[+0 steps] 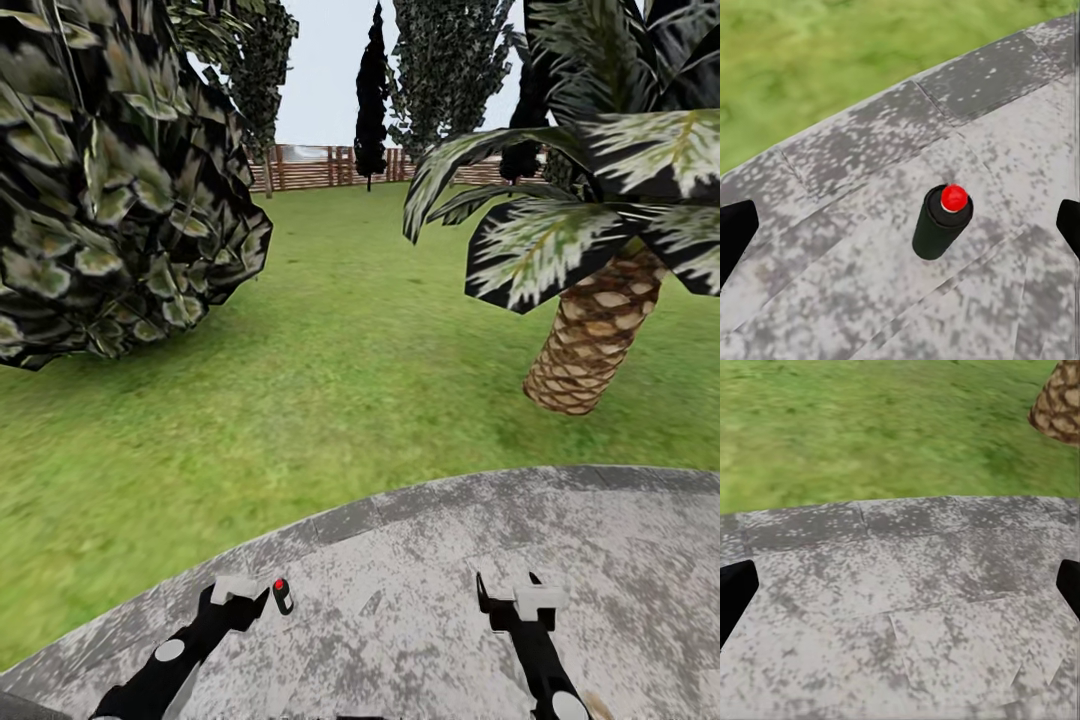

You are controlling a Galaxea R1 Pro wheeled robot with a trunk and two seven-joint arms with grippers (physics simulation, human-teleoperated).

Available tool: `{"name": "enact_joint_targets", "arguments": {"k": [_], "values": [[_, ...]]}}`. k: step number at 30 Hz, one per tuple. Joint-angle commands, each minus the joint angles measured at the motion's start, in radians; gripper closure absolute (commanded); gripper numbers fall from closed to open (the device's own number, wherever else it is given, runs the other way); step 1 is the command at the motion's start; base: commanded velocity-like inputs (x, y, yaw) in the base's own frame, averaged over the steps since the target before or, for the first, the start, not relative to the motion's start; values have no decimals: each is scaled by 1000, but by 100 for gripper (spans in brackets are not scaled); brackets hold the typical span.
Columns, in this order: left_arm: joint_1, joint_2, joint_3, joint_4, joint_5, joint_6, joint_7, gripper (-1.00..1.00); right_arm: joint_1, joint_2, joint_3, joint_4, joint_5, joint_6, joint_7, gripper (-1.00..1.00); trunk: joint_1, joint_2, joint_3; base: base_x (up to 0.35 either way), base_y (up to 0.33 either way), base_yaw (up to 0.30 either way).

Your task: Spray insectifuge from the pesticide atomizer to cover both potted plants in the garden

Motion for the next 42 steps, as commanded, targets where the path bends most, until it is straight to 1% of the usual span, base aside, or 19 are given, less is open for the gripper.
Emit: {"name": "enact_joint_targets", "arguments": {"k": [1, 3, 4, 5, 9, 13, 15, 16, 19, 28, 35, 39, 42], "values": [[-14, -3, 9, -4, -11, -2, -6, -100, -1, -2, 5, -34, 2, 31, -9, -100, 0, -1, -5, 0, 0, 0], [-42, -1, 9, -8, -11, 0, -3, -100, -4, -3, 5, -104, 1, 113, -7, -100, 1, -1, -13, 0, 0, 0], [-56, 1, 10, -9, -12, 1, 0, -100, -9, -3, 5, -147, 1, 176, -6, -100, 2, -1, -16, 0, 0, 0], [-61, 2, 10, -9, -12, 1, 1, -100, -13, -3, 5, -171, 0, 212, -5, -100, 2, -2, -20, 0, 0, 0], [-65, 5, 9, 1, -12, -2, 3, -100, -22, -3, 5, -206, -1, 281, -5, -100, 4, -2, -36, 0, 0, 0], [-54, 6, 6, 8, -12, -15, 4, -100, -23, -4, 8, -217, 1, 294, -3, -100, 6, -3, -51, 0, 0, 0], [-52, 7, 6, 8, -12, -16, 4, -100, -23, -5, 7, -219, 0, 295, 16, -100, 7, -4, -59, 0, 0, 0], [-51, 8, 5, 8, -13, -17, 3, -100, -24, -5, 0, -222, 1, 299, 104, -100, 7, -4, -63, 0, 0, 0], [-51, 8, 5, 7, -13, -17, 3, -100, -24, -5, -3, -219, 2, 299, 134, -100, 8, -5, -74, 0, 0, 0], [-53, 8, 4, 7, -14, -19, 2, -100, -23, -8, -1, -214, 4, 298, 141, -100, 12, -7, -109, 0, 0, -2], [-53, 8, 4, 5, -14, -19, 2, -100, -24, -8, -1, -215, 3, 296, 140, -100, 16, -9, -136, 0, 0, -174], [-53, 9, 5, 4, -14, -19, 2, -100, -23, -8, -1, -215, 4, 295, 138, -100, 17, -9, -152, 0, 0, -56], [-53, 9, 4, 2, -14, -19, 2, -100, -23, -8, -3, -215, 4, 295, 138, -100, 17, -9, -152, 0, 0, -8]]}}
